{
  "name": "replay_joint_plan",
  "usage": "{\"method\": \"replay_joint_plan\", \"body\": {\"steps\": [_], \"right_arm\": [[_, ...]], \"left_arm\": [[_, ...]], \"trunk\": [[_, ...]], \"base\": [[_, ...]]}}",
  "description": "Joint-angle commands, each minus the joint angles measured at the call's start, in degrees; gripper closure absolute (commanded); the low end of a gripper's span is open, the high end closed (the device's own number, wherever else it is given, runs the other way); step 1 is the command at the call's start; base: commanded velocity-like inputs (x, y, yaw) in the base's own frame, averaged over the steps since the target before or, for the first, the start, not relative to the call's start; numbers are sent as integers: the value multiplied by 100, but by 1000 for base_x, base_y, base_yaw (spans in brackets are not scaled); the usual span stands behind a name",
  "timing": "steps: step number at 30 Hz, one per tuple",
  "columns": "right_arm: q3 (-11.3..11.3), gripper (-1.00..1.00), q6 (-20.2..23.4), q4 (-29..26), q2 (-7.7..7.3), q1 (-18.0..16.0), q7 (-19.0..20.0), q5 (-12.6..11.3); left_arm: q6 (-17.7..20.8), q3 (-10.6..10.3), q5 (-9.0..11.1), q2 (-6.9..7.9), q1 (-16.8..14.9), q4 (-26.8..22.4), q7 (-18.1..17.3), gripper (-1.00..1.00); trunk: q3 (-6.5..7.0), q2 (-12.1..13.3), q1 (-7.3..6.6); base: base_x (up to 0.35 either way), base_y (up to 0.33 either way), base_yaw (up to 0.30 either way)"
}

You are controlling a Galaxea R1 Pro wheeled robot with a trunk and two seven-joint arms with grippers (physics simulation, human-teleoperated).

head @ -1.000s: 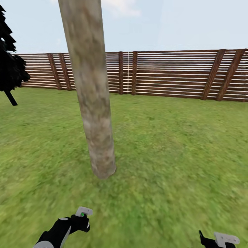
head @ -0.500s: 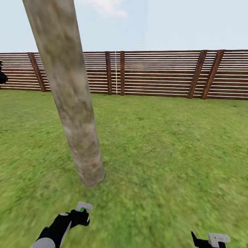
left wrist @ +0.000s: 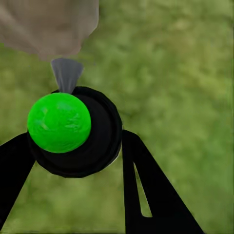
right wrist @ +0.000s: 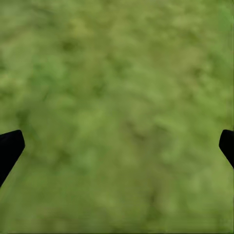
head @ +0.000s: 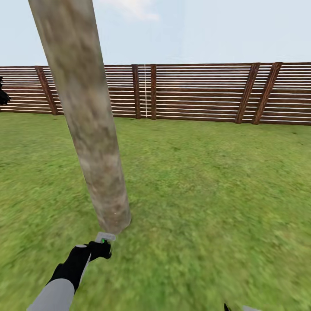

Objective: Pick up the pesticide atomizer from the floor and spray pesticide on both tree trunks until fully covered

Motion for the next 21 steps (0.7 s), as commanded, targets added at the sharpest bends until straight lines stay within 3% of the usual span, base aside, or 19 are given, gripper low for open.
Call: {"method": "replay_joint_plan", "body": {"steps": [1, 2, 4, 9, 12, 13, 15, 17, 19, 21], "right_arm": [[-6, -100, -1, 211, 1, 0, -5, -8], [-5, -100, -2, 363, 2, -2, -6, -9], [-7, -100, -2, 562, 2, -1, -8, -9], [-1, -100, 14, 662, 24, 0, -1, -7], [-1, -100, 15, 658, 21, 0, 0, -10], [-1, -100, 15, 663, 27, 0, -1, -8], [0, -100, 15, 661, 23, 0, -3, -10], [6, -100, 15, 651, 28, 0, 11, -10], [22, -100, 15, 648, 27, 0, 22, -10], [31, -100, 15, 642, 24, 0, 26, -14]], "left_arm": [[3, 55, 57, 223, 8, 9, -11, 100], [-1, 109, 131, 344, 13, 18, -16, 100], [-2, 161, 294, 439, 22, 60, -5, 100], [-9, 140, 357, 241, 13, 36, 61, 100], [-7, 191, 363, 414, 16, 11, 62, 100], [-17, 158, 363, 392, 16, 55, 67, 100], [-13, 146, 359, 40, -8, 12, 70, 100], [-4, 158, 360, -19, -30, -7, 58, 100], [-7, 180, 361, 159, -29, -10, 23, 100], [-12, 187, 395, 547, -37, -11, -44, 100]], "trunk": [[0, 0, 0], [0, 0, 0], [0, 0, 0], [0, 0, 0], [0, 0, 0], [0, 0, 0], [0, 0, 0], [0, 0, 0], [0, 0, 0], [0, 0, 0]], "base": [[0, 0, 0], [0, 0, 0], [0, 0, 0], [-102, 21, 0], [-10, 2, 0], [0, 0, 0], [0, 0, 0], [0, 0, 0], [0, 0, 0], [0, 0, 0]]}}
